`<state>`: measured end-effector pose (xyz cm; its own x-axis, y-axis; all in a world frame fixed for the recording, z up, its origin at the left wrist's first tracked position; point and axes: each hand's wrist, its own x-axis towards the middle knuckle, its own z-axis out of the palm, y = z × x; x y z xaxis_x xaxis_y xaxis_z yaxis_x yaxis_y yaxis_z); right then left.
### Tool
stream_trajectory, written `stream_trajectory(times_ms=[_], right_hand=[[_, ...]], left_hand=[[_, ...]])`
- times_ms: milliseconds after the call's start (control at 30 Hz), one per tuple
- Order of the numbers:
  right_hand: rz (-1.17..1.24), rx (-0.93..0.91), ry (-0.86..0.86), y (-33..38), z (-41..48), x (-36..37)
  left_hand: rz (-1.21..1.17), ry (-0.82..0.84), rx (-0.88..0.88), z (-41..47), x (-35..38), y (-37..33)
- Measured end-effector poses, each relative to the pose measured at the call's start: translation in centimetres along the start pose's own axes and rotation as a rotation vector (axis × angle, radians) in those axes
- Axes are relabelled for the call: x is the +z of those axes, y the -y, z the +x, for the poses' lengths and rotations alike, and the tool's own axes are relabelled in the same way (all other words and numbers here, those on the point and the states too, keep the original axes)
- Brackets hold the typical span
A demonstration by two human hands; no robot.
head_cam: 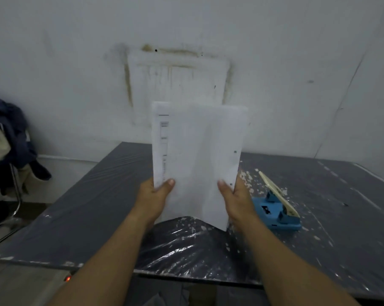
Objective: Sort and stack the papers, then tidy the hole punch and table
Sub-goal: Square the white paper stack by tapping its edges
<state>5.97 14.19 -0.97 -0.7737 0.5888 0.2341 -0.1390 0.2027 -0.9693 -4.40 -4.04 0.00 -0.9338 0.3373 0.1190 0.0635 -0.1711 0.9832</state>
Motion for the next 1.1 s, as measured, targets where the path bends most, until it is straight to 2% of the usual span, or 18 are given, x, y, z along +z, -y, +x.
stream_trajectory(times_ms=[67,167,300,367,467,567,600,667,700,767,867,1000,1100], right_hand=[[-0.029,0.046,0.026,-1.3,-0.6,-0.2],[-0.046,0.015,0.037,-0.2,0.3,-0.7],[-0.139,-0.104,0.141,3.6,2.1,-1.9],[-0.232,-0.123,0.212,5.6,2.9,-2.7],[-0.402,-0.129,0.302,7.8,3.4,-3.7],[-0.53,-0.108,0.385,9.6,3.6,-4.2],[-0.54,-0.096,0.413,10.0,3.6,-4.2],[-0.519,-0.067,0.451,10.4,3.6,-4.1],[-0.494,-0.045,0.455,10.2,3.6,-4.0],[-0.428,-0.003,0.453,9.7,3.7,-3.7],[-0.321,0.079,0.411,8.1,4.2,-3.3],[-0.142,0.232,0.263,5.7,4.9,-2.3],[-0.119,0.31,0.178,4.3,5.7,-2.0]], left_hand=[[-0.046,0.009,-0.044,-0.3,0.0,0.5],[-0.046,0.01,-0.04,0.3,-0.2,-0.4],[0.077,-0.011,-0.011,2.2,-1.1,-2.6],[0.149,-0.075,0.037,3.7,-2.1,-3.9],[0.337,-0.265,0.189,5.1,-3.7,-6.3],[0.65,-0.432,0.393,5.3,-5.2,-9.0],[0.741,-0.435,0.433,5.3,-5.7,-9.9],[0.854,-0.322,0.442,5.4,-6.3,-11.2],[0.885,-0.269,0.427,5.4,-6.4,-11.4],[0.88,-0.294,0.395,5.4,-6.1,-11.0],[0.624,-0.426,0.177,5.3,-4.5,-9.4],[0.219,-0.176,-0.254,4.5,-1.7,-6.0],[0.201,-0.053,-0.363,4.2,0.5,-4.3]])
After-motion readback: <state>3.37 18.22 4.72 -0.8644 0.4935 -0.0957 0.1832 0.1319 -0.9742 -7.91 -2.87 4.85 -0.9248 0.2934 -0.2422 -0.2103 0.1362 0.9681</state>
